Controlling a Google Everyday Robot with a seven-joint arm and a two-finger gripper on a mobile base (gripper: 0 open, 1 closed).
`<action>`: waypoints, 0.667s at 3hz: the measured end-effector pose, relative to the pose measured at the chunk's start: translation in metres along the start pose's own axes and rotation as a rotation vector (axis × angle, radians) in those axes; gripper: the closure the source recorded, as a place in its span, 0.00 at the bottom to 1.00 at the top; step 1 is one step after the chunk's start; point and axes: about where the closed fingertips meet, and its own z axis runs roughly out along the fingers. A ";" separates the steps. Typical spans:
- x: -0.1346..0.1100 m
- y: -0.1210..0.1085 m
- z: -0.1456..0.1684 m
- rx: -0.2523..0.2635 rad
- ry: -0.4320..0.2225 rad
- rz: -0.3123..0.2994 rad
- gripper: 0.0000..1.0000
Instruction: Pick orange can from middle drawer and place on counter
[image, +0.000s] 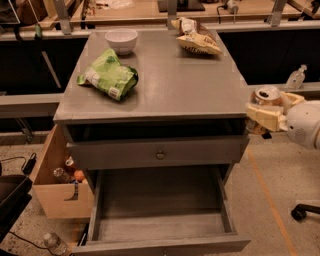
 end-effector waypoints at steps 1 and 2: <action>-0.041 -0.036 -0.002 0.011 -0.020 -0.028 1.00; -0.071 -0.076 0.023 -0.017 -0.028 -0.042 1.00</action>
Offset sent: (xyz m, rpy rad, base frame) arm 0.1316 -0.0568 0.1164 -0.0262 -0.0562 0.0715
